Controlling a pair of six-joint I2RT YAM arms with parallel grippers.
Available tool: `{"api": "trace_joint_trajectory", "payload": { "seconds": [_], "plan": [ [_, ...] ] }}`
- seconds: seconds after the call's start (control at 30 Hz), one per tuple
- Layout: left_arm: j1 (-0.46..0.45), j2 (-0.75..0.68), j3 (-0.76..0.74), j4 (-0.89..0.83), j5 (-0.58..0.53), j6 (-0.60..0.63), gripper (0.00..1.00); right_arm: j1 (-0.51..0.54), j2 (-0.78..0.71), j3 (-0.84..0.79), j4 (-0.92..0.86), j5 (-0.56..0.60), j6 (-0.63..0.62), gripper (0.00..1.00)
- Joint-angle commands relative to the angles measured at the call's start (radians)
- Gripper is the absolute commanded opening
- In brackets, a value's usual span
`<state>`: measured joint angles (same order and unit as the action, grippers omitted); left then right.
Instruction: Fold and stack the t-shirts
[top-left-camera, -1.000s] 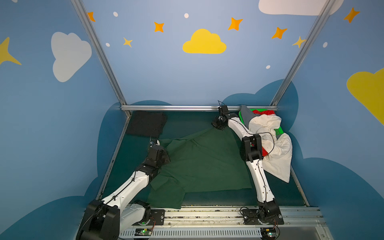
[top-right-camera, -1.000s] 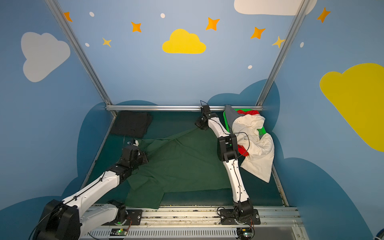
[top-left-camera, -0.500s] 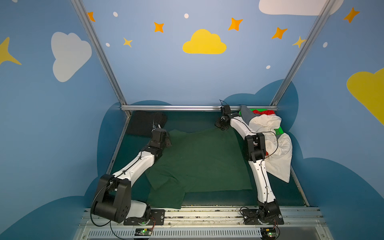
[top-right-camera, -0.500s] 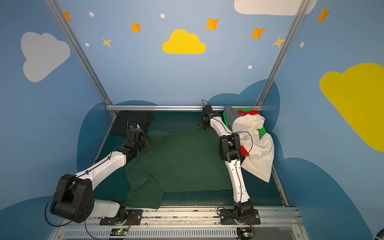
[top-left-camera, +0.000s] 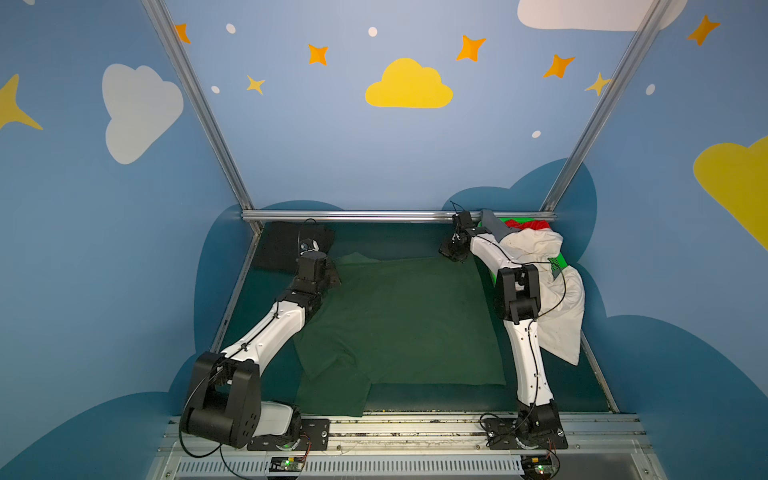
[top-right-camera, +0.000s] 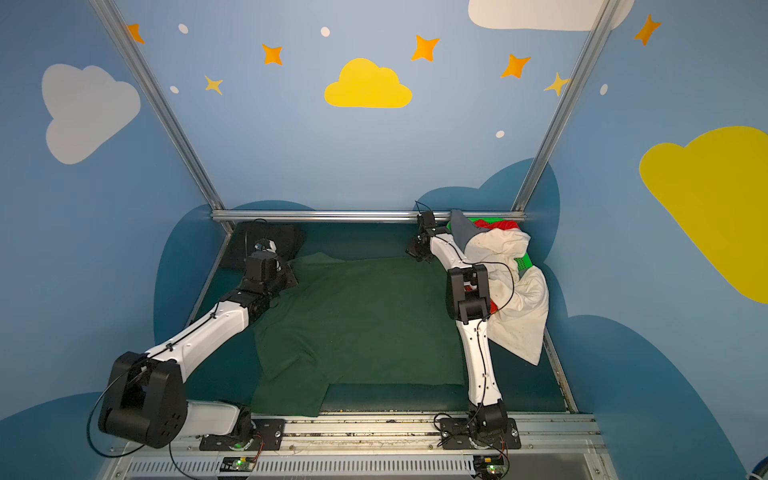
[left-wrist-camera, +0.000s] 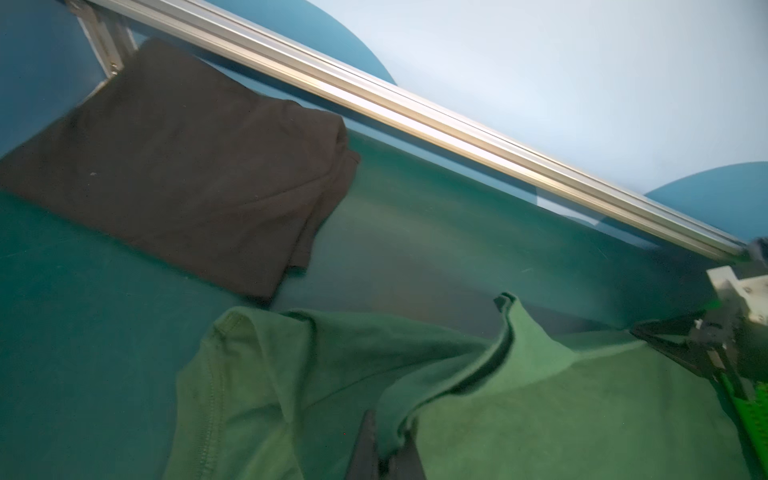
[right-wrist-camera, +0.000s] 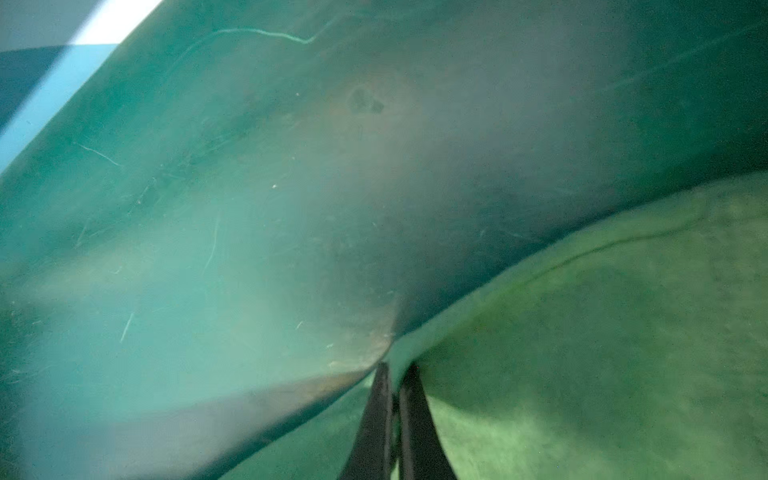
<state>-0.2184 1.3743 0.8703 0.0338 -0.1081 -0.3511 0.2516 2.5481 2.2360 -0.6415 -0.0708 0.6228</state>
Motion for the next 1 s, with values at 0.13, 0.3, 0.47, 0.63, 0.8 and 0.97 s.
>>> {"api": "trace_joint_trajectory", "payload": {
  "seconds": [0.13,0.3,0.47,0.63,0.8,0.97],
  "plan": [
    [-0.031,-0.027,0.016,0.005,-0.014,0.035,0.04,-0.014,-0.104,0.001,-0.029,0.032,-0.035,0.0],
    [-0.048,-0.07,-0.038,-0.005,-0.052,0.037,0.04,-0.004,-0.264,-0.237,0.066,0.069,-0.019,0.0],
    [-0.058,-0.119,-0.1,-0.019,-0.087,0.022,0.04,0.016,-0.359,-0.347,0.036,0.129,-0.019,0.0],
    [-0.061,-0.163,-0.157,-0.026,-0.09,-0.005,0.04,0.036,-0.438,-0.461,0.052,0.149,0.014,0.0],
    [-0.077,-0.188,-0.21,-0.024,-0.094,-0.032,0.04,0.068,-0.501,-0.565,0.065,0.196,0.042,0.0],
    [-0.088,-0.198,-0.245,-0.036,-0.118,-0.06,0.04,0.101,-0.56,-0.658,0.072,0.25,0.075,0.0]
  ]
}}
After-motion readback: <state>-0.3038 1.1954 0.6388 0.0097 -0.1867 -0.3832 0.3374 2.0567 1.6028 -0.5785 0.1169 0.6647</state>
